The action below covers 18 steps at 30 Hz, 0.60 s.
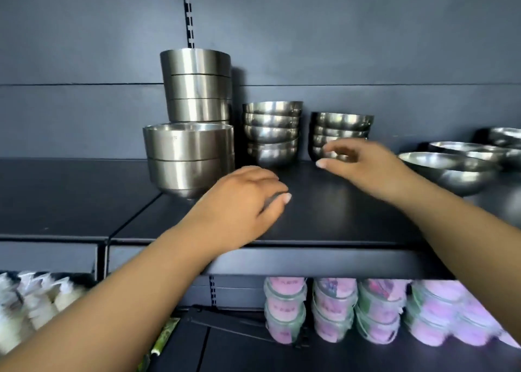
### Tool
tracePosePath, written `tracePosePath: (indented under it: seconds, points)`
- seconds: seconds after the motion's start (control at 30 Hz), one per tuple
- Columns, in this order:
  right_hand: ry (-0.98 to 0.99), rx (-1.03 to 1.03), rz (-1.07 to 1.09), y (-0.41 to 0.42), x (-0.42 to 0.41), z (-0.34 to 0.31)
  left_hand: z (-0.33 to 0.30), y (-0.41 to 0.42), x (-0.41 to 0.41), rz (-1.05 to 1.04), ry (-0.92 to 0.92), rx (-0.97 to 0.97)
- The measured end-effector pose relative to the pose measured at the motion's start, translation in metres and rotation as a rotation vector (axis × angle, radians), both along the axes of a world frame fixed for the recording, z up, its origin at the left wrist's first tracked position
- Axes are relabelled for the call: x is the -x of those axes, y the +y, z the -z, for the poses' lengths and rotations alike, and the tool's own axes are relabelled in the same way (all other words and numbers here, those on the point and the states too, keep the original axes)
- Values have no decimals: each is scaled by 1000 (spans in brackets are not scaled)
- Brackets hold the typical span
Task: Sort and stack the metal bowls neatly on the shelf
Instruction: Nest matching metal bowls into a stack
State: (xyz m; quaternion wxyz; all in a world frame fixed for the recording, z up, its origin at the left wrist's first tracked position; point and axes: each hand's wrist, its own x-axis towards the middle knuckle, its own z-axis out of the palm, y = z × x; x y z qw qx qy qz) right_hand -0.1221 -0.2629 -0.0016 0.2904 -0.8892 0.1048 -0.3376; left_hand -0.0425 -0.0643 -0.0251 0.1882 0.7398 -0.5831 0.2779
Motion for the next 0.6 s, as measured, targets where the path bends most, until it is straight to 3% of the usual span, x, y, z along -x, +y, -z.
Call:
tracePosePath:
  seconds: [0.13,0.3,0.4,0.47,0.6]
  points:
    - [44,319,218,-49,46,1,7,-63,21,-17,148,-124]
    - [111,478,380,-91,81,13,1,-117,32,-52,210,-283]
    - [189,407,488,-109,92,11,-7,-144,26,-122,232,-356]
    - [226,290,391,-120,99,9,-10,-159,16,-185,242,-382]
    - [-58,16,301,-135,105,-7,-10,-167,-3,-278,355,-366]
